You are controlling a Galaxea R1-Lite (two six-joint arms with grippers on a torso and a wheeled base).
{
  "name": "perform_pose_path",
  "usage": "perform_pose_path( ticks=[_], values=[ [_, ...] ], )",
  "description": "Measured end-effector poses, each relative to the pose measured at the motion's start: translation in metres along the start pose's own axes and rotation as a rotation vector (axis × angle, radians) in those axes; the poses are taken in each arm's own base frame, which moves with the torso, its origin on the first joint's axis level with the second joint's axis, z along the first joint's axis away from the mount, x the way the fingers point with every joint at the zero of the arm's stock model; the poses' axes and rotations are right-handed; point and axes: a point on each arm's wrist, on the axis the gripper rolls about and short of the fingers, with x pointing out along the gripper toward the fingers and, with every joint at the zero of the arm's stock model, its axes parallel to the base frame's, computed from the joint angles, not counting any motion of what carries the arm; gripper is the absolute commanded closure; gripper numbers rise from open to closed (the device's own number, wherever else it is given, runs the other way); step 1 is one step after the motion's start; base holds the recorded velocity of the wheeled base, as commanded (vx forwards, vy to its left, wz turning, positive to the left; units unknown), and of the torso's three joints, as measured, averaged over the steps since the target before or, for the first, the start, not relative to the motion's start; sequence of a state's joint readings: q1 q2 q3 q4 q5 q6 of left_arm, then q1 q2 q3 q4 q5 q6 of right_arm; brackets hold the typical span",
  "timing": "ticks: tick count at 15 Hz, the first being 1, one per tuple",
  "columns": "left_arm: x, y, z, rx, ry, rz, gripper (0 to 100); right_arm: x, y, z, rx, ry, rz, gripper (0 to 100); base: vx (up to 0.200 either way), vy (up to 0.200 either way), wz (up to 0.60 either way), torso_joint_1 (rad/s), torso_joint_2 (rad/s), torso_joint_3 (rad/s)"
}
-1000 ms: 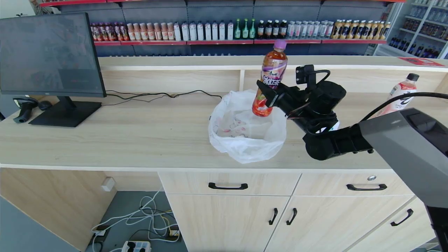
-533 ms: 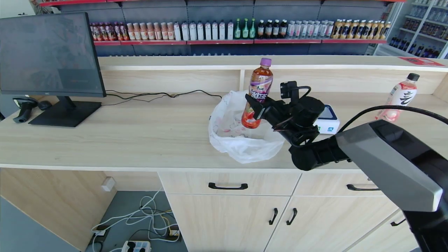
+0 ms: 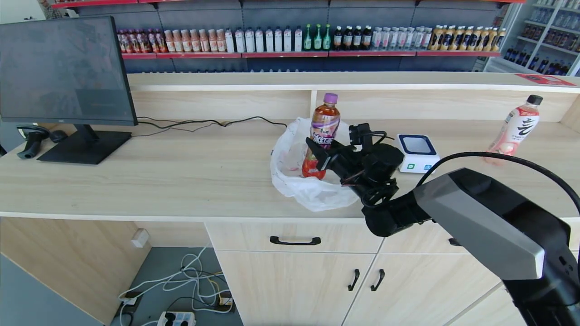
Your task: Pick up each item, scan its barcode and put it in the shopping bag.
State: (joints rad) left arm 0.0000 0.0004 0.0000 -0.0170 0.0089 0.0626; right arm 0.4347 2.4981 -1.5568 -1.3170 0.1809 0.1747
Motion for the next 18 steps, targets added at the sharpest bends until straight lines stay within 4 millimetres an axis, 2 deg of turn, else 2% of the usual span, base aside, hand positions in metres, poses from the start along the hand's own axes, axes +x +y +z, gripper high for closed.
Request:
perform_pose_path(
  ticks=[3,7,8,13,18],
  values=[
    [0.000,0.000,0.000,-0.001,0.000,0.000,0,-0.002,0.005,-0.012,0.010,0.029,0.005,100,0.000,0.000,0.00,0.000,0.00,0.000],
    [0.000,0.000,0.000,-0.001,0.000,0.000,0,-0.003,0.011,-0.018,0.014,0.029,-0.001,100,0.000,0.000,0.00,0.000,0.00,0.000],
    [0.000,0.000,0.000,-0.001,0.000,0.000,0,-0.004,0.012,-0.019,0.016,0.032,-0.001,0,0.000,0.000,0.00,0.000,0.00,0.000],
    [0.000,0.000,0.000,0.000,0.000,0.000,0,-0.008,0.013,-0.023,0.017,0.038,-0.007,0,0.000,0.000,0.00,0.000,0.00,0.000],
    [0.000,0.000,0.000,-0.003,-0.001,0.000,0,-0.008,0.014,-0.019,0.014,0.012,-0.004,0,0.000,0.000,0.00,0.000,0.00,0.000]
  ],
)
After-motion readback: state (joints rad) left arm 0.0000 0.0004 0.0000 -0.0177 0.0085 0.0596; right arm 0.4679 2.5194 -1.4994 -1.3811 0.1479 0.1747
